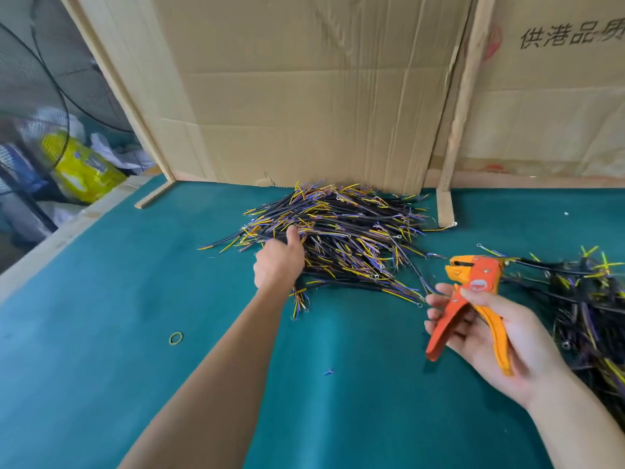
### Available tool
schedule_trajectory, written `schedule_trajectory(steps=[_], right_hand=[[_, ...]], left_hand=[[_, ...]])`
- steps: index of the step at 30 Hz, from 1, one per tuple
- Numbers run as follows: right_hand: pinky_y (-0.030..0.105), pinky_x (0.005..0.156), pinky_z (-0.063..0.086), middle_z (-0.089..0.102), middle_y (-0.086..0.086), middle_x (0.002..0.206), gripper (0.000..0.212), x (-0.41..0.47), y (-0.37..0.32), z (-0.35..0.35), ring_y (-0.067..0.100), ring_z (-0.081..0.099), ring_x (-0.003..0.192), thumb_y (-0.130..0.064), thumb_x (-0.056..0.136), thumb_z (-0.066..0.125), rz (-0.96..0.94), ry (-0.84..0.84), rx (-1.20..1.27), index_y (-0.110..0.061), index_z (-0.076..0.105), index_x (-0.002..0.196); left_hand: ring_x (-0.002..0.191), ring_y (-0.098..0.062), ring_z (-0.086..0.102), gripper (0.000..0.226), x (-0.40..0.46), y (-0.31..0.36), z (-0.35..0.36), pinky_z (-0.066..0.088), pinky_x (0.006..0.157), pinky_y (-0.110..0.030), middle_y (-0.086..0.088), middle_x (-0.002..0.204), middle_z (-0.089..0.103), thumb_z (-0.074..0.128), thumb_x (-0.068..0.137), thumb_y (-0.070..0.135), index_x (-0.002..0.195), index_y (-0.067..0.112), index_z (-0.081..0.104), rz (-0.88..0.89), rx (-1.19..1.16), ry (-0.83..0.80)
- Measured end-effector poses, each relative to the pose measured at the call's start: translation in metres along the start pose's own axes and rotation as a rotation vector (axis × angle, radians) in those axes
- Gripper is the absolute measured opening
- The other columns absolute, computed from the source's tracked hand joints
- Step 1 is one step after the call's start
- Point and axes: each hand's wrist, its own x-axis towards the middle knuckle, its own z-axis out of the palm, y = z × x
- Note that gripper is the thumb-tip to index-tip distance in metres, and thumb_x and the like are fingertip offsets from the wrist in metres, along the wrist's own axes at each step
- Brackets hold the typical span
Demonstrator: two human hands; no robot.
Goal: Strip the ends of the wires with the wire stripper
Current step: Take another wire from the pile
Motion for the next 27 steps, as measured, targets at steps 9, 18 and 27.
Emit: schedule_trajectory(steps=[9, 18, 27], right_hand=[[0.045, 0.071, 0.062, 0.069, 0.029, 0.105, 0.057, 0.003, -0.003, -0.003, 0.035, 0.068, 0.077, -0.019, 0.080, 0.069, 0.036, -0.051, -0.042, 0.012, 0.060, 0.128], [0.047, 0.073, 0.057, 0.059, 0.025, 0.138, 0.072, 0.004, -0.001, -0.008, 0.035, 0.066, 0.078, -0.029, 0.073, 0.085, 0.118, -0.327, -0.164, 0.003, 0.061, 0.133], [0.041, 0.076, 0.057, 0.048, 0.013, 0.155, 0.073, 0.005, -0.006, -0.013, 0.028, 0.066, 0.080, -0.030, 0.079, 0.077, 0.017, -0.416, -0.116, 0.001, 0.056, 0.141]], left_hand=[[0.048, -0.019, 0.051, 0.025, -0.052, 0.002, -0.015, 0.039, 0.049, -0.021, 0.002, 0.050, 0.058, 0.068, 0.088, 0.024, 0.067, 0.014, 0.059, 0.191, -0.530, -0.022], [0.047, -0.008, 0.040, 0.014, -0.179, -0.034, 0.058, 0.031, 0.050, -0.013, 0.012, 0.049, 0.047, 0.073, 0.091, 0.020, 0.089, 0.032, 0.066, 0.561, -0.520, -0.198], [0.076, -0.003, 0.065, 0.031, -0.174, -0.038, 0.058, 0.045, 0.069, -0.009, 0.015, 0.081, 0.068, 0.067, 0.087, 0.008, 0.108, 0.030, 0.075, 0.683, -0.427, -0.234]])
